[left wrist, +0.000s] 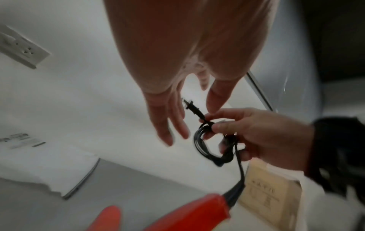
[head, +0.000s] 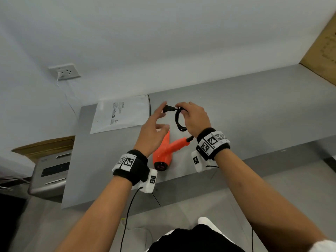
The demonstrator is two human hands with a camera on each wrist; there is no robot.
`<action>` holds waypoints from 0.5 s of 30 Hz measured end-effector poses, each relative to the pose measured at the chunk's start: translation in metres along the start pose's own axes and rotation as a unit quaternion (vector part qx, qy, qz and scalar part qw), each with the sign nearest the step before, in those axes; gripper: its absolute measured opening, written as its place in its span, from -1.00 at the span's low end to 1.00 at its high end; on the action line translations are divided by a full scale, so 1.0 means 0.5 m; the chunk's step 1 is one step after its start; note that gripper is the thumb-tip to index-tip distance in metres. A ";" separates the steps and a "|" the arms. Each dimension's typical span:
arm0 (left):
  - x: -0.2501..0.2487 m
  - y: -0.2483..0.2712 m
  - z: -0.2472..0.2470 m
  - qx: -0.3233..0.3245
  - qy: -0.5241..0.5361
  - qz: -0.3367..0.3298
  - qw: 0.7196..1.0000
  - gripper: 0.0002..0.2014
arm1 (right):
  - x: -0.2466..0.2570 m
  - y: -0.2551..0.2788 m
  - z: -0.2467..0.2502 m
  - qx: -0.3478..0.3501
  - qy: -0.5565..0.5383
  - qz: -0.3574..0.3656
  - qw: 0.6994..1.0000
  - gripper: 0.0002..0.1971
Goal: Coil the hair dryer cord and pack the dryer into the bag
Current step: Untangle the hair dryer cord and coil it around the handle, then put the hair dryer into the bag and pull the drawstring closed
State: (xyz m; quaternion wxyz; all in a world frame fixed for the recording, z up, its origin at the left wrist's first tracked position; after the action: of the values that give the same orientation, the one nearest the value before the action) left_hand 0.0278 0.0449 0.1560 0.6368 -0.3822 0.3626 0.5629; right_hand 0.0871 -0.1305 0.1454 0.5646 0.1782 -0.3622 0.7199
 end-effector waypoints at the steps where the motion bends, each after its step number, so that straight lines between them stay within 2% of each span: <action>1: 0.030 0.003 -0.016 0.022 -0.055 0.017 0.998 -0.27 | -0.026 -0.001 0.005 0.006 0.014 -0.015 1.000 -0.68; 4: 0.131 0.015 -0.065 0.120 -0.208 0.083 0.967 -0.31 | -0.111 0.002 0.010 0.028 0.022 -0.067 0.997 -0.68; 6: 0.186 0.026 -0.090 0.162 -0.245 0.131 0.947 -0.32 | -0.168 0.006 0.005 0.039 0.005 -0.102 0.994 -0.69; 9: 0.226 0.034 -0.111 0.167 -0.232 0.171 0.943 -0.31 | -0.248 0.015 -0.014 0.054 -0.048 -0.162 0.984 -0.75; 15: 0.237 0.020 -0.137 0.156 -0.229 0.176 0.944 -0.28 | -0.358 0.037 -0.069 0.120 -0.082 -0.249 0.957 -0.82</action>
State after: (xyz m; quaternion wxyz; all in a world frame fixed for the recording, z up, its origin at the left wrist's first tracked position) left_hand 0.0279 0.0364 0.0189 0.6449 -0.0688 0.3514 0.6752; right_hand 0.1283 -0.2299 -0.0030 0.6685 0.3880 -0.2622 0.5778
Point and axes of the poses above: each hand's wrist, its own y-axis away from the middle knuckle, its own z-axis out of the back of the hand, x = y × z, the point moved 1 cm from there along -y, towards the middle knuckle, and after that the axes turned 3 degrees about -y, right-handed, at the moved point
